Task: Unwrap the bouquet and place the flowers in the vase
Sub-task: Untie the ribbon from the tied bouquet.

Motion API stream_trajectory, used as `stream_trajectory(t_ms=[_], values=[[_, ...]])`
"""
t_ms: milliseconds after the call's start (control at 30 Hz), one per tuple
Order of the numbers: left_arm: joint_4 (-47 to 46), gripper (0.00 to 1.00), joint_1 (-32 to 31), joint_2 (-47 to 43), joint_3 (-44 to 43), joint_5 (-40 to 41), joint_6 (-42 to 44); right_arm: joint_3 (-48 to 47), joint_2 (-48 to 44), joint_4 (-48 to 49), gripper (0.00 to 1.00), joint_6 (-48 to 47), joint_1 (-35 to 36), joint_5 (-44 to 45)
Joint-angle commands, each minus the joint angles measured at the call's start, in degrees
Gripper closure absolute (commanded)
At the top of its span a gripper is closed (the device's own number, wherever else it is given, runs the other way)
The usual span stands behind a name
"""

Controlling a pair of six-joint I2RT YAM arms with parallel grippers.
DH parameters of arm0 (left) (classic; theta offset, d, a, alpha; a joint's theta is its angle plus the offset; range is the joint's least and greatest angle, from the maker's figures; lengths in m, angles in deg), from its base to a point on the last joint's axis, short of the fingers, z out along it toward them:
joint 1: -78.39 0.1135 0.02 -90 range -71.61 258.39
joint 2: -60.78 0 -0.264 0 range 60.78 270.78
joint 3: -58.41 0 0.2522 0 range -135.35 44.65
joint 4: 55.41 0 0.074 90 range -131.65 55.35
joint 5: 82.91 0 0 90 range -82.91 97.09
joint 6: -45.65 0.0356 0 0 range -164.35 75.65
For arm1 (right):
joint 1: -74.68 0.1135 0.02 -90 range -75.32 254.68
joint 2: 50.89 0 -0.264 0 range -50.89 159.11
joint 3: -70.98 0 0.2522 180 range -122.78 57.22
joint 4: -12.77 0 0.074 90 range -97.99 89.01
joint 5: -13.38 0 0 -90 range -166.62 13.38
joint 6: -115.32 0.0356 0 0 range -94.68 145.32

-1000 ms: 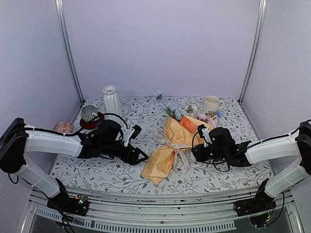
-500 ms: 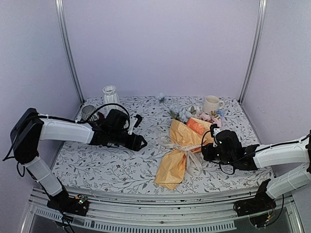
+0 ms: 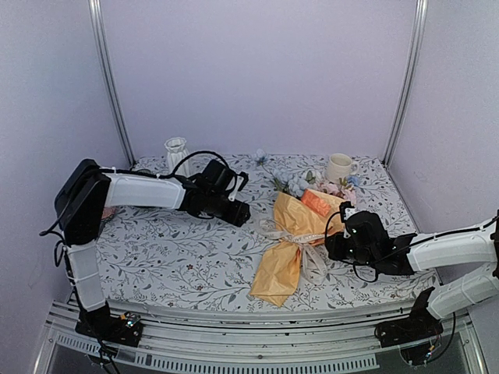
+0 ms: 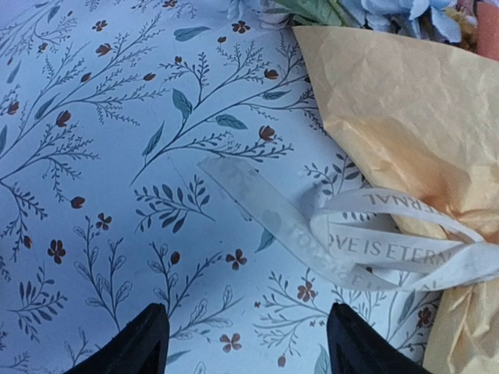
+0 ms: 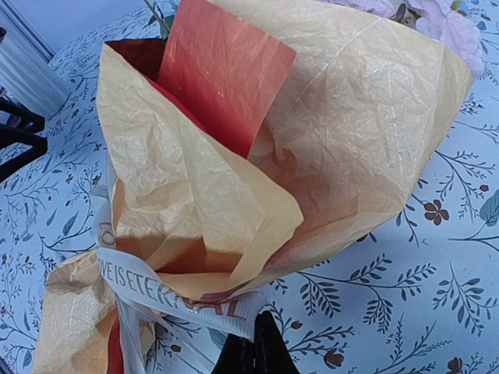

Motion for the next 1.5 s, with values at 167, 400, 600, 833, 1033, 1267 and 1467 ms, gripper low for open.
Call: stream_trajectory(t_ms=[167,400,600,833,1033,1267,1467], values=[[14.03,0.27,-0.78,9.84,-13.63,6.39,4.92,0.9,0.24,1.65,0.97,-0.3,-0.16,-0.1],[17.94,0.26,-0.55,16.16,-22.49,5.61,4.69,1.76,-0.56,2.2,0.97,-0.15,-0.2,-0.72],[21.08,0.24,0.04,20.73,-28.99,4.24,4.12,2.45,-0.63,3.09,0.97,0.06,-0.16,-1.07],[26.03,0.24,0.11,25.19,-34.89,4.06,3.27,2.35,0.11,3.8,0.97,0.02,-0.2,-1.34],[31.56,0.25,0.07,27.04,-36.75,4.1,2.31,2.6,0.11,3.89,0.97,0.04,-0.13,-1.43],[35.55,0.35,0.31,30.17,-40.3,0.5,2.67,2.62,-0.05,4.26,0.97,0.36,-0.18,-1.65],[39.25,0.6,0.51,30.93,-41.37,3.86,1.35,3.3,-0.78,4.26,0.97,0.55,-0.17,-1.8]])
